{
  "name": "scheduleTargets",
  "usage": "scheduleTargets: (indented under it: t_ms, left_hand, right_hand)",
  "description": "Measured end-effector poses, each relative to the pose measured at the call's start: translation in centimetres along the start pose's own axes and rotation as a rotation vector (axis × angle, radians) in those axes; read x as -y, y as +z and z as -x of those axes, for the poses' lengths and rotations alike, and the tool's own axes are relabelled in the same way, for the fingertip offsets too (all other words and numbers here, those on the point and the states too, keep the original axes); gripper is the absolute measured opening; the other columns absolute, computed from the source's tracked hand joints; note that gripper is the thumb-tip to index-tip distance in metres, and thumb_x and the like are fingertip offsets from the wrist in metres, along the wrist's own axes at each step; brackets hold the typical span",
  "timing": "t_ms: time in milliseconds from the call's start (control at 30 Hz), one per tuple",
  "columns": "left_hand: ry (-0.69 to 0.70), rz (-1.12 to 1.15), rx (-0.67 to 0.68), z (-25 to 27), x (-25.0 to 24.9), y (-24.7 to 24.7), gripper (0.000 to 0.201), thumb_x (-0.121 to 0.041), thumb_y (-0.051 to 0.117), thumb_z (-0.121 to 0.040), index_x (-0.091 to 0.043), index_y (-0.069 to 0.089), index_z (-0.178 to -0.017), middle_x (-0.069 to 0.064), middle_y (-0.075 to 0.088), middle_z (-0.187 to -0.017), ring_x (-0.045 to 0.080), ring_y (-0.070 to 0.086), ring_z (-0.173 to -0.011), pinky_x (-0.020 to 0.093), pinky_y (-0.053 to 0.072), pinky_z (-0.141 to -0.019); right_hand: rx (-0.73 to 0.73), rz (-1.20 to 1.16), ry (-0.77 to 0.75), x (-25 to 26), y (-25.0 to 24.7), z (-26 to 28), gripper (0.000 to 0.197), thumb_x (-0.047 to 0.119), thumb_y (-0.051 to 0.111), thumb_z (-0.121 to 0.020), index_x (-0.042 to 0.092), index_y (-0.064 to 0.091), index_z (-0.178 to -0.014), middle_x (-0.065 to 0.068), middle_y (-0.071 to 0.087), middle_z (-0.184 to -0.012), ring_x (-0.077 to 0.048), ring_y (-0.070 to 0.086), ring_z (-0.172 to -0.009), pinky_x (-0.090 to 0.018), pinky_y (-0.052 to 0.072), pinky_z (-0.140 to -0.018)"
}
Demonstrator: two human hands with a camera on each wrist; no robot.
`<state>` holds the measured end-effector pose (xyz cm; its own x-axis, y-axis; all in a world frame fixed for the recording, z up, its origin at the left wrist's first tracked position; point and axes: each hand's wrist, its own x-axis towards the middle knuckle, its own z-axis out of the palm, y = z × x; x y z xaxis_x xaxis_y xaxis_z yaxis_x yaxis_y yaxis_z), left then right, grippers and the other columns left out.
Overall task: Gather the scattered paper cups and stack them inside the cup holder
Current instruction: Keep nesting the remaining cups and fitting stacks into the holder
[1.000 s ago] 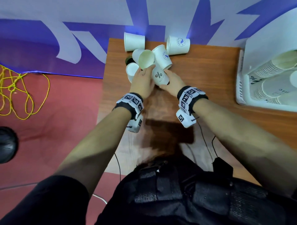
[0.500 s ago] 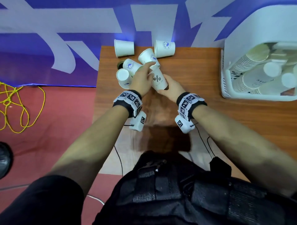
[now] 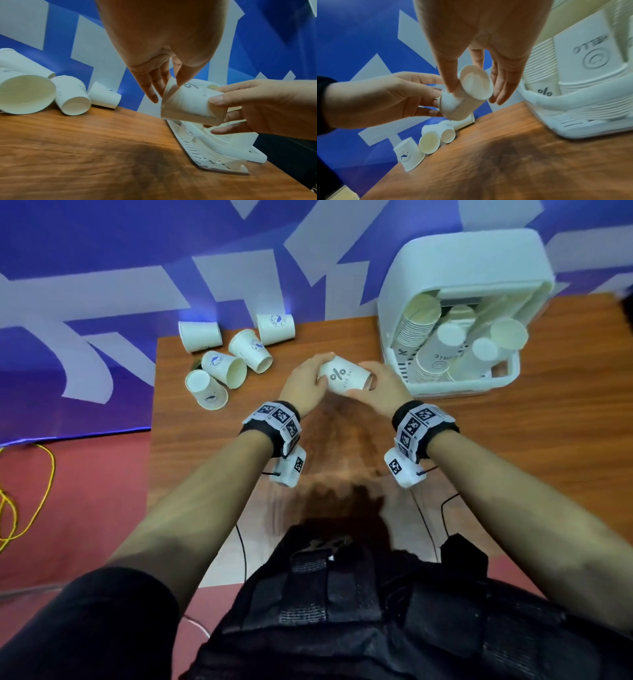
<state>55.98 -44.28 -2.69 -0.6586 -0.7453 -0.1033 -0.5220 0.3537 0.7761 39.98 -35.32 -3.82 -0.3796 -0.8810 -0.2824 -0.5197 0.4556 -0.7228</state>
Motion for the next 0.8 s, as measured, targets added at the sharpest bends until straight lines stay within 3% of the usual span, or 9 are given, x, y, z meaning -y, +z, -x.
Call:
scheduleTargets:
  t_ms: [67,167,267,433,567,633,733,800]
  left_hand:
    - [0.003,0.002,0.015,-0.2,-1.6,1.0,0.050,-0.004,0.048,-0.088,-0.016,0.048,-0.136,0.007,0.057,-0.131,0.027,0.055,-0.114,0.039,0.042,-0.101]
    - [0.019,0.008,0.006,-0.8,-4.2,2.5,0.054,-0.005,0.050,-0.088,-0.016,0.042,-0.140,0.009,0.059,-0.126,0.026,0.057,-0.109,0.036,0.045,-0.096]
    - [0.024,0.001,-0.040,-1.7,-6.8,3.8,0.056,-0.007,0.055,-0.088,-0.014,0.039,-0.142,0.009,0.062,-0.117,0.023,0.059,-0.102,0.033,0.047,-0.092]
    - [0.072,0.007,-0.129,-2.9,-10.3,5.7,0.030,-0.009,0.061,-0.087,-0.011,0.059,-0.117,0.003,0.066,-0.102,0.018,0.062,-0.092,0.037,0.051,-0.088]
    - [0.126,-0.060,-0.174,-3.3,-11.9,6.6,0.007,-0.012,0.063,-0.087,-0.009,0.062,-0.093,0.006,0.067,-0.094,0.023,0.060,-0.087,0.042,0.049,-0.083]
    - [0.181,-0.110,-0.195,-3.3,-12.4,7.0,0.007,-0.011,0.062,-0.087,-0.005,0.063,-0.091,0.010,0.064,-0.094,0.027,0.058,-0.089,0.037,0.046,-0.081]
    - [0.279,-0.232,-0.216,-3.2,-13.1,7.6,0.011,-0.005,0.060,-0.086,-0.003,0.066,-0.095,0.012,0.062,-0.103,0.030,0.054,-0.099,0.032,0.039,-0.080]
    - [0.346,-0.303,-0.221,-3.2,-13.4,8.1,0.013,-0.003,0.060,-0.085,-0.002,0.067,-0.095,0.014,0.062,-0.104,0.032,0.052,-0.101,0.035,0.040,-0.082]
  right_hand:
    - [-0.051,-0.022,-0.005,-0.7,-2.1,0.9,0.066,0.034,0.077,-0.075,0.014,0.049,-0.132,-0.009,0.048,-0.126,-0.021,0.051,-0.110,-0.035,0.041,-0.100]
    - [-0.118,-0.069,-0.039,-1.7,-5.0,2.0,0.063,0.028,0.077,-0.075,0.013,0.051,-0.130,-0.010,0.046,-0.126,-0.025,0.052,-0.112,-0.040,0.042,-0.101]
    - [-0.137,-0.055,-0.054,-2.6,-7.6,2.7,0.058,0.020,0.075,-0.076,0.012,0.050,-0.128,-0.008,0.042,-0.121,-0.024,0.052,-0.106,-0.032,0.045,-0.091]
    - [-0.159,0.002,-0.103,-4.0,-11.1,2.7,0.064,0.014,0.072,-0.076,0.013,0.045,-0.134,-0.012,0.043,-0.125,-0.025,0.049,-0.113,-0.037,0.043,-0.100]
    - [-0.164,0.025,-0.164,-4.8,-13.2,2.5,0.063,0.012,0.066,-0.082,0.015,0.040,-0.139,-0.010,0.043,-0.134,-0.024,0.049,-0.116,-0.019,0.034,-0.095]
    - [-0.142,-0.014,-0.203,-5.1,-13.8,2.4,0.067,0.014,0.063,-0.086,0.020,0.033,-0.145,-0.008,0.039,-0.141,-0.023,0.050,-0.116,-0.020,0.038,-0.095]
    - [-0.113,-0.013,-0.305,-5.7,-15.0,2.2,0.071,0.015,0.061,-0.087,0.032,0.028,-0.147,-0.006,0.041,-0.142,-0.020,0.043,-0.127,-0.030,0.038,-0.104]
    - [-0.107,0.033,-0.370,-6.1,-15.7,2.4,0.068,0.011,0.058,-0.088,0.036,0.031,-0.145,-0.005,0.045,-0.137,-0.016,0.043,-0.124,-0.024,0.037,-0.100]
